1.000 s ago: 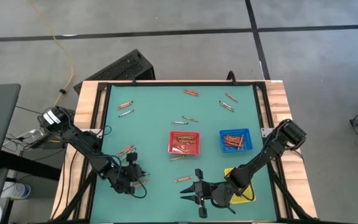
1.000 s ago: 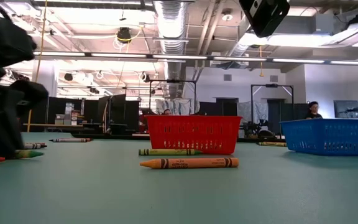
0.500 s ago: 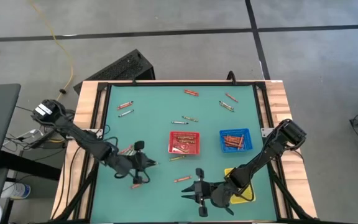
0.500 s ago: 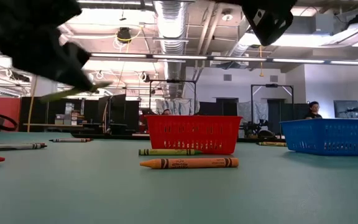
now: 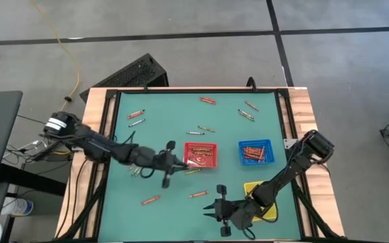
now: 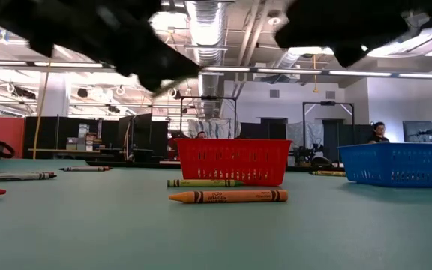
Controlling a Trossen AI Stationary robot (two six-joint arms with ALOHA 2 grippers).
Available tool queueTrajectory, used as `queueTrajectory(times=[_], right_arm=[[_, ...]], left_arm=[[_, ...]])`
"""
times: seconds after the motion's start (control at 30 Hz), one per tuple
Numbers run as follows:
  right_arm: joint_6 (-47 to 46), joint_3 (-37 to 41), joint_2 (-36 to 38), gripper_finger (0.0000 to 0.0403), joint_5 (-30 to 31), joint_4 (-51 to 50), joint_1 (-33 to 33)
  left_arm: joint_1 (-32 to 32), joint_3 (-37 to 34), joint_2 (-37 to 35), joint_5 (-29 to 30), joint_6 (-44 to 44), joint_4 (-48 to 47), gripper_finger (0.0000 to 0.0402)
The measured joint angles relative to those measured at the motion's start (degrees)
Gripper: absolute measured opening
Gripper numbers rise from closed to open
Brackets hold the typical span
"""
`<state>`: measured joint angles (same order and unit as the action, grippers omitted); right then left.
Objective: Sort crayons
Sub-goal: Put the green crayon into the red basket
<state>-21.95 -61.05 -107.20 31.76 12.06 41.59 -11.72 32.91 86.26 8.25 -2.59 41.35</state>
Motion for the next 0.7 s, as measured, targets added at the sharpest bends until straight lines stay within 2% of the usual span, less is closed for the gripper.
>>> queueTrajectory(times=[0.13,0.23,0.47,0.7], right_arm=[[0.8,1.6,0.0,0.0082,0.3,-0.9,0.1],[0.8,3.2,0.0,0.0082,0.4,-0.9,0.1],[1.8,5.0,0.8,0.0082,0.4,-1.7,1.3],[0.6,4.9,5.1,0.0082,1.3,-9.3,1.5]], left_arm=[[5.5,6.7,5.7,-6.5,0.4,-3.4,0.0016],[8.4,12.7,9.7,-9.8,1.6,-9.7,0.0016],[11.8,24.2,16.5,-10.2,1.9,-28.5,0.0016],[12.9,28.1,18.1,-10.3,2.0,-36.9,0.0022]])
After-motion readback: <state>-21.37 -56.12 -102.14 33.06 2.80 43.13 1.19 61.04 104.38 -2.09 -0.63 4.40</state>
